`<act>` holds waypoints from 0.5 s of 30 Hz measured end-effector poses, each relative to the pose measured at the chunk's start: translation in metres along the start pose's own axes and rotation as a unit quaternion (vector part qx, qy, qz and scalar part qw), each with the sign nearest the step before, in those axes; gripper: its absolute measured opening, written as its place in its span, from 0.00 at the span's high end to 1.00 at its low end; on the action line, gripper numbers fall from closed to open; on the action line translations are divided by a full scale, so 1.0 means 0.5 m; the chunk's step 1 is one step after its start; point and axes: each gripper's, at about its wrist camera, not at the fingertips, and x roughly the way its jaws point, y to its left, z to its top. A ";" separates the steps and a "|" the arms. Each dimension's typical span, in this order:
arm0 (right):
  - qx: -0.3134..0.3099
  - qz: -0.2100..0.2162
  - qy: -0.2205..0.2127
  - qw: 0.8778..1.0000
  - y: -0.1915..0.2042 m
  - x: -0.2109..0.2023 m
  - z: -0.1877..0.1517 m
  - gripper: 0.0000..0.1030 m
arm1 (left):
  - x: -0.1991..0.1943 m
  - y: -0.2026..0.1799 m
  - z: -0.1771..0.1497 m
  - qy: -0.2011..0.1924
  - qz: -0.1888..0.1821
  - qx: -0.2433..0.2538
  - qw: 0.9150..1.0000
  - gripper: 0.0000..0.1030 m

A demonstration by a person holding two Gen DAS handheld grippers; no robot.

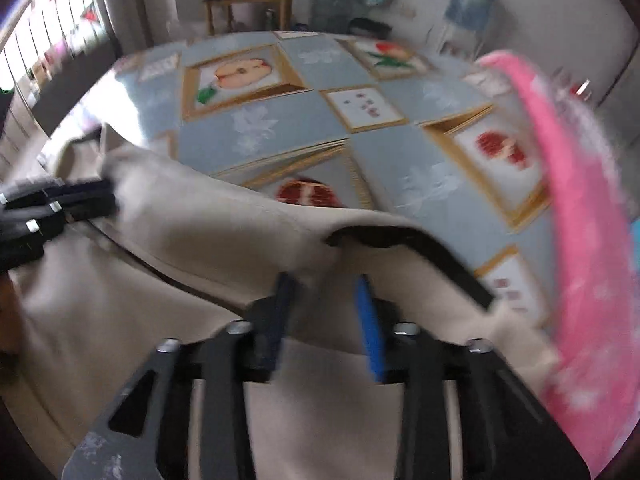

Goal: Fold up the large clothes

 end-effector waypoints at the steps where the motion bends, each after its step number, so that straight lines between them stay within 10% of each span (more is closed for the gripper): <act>1: 0.006 -0.008 -0.007 1.000 -0.006 -0.015 -0.002 0.67 | -0.001 0.002 -0.001 -0.001 -0.002 -0.001 1.000 0.73; 6: 0.045 0.067 -0.090 0.993 -0.011 -0.114 0.014 0.66 | -0.001 0.001 -0.001 -0.004 -0.004 -0.002 1.000 0.73; 15: 0.002 0.104 -0.057 0.993 0.108 0.000 0.020 0.66 | 0.000 -0.003 -0.003 -0.004 0.002 0.002 1.000 0.73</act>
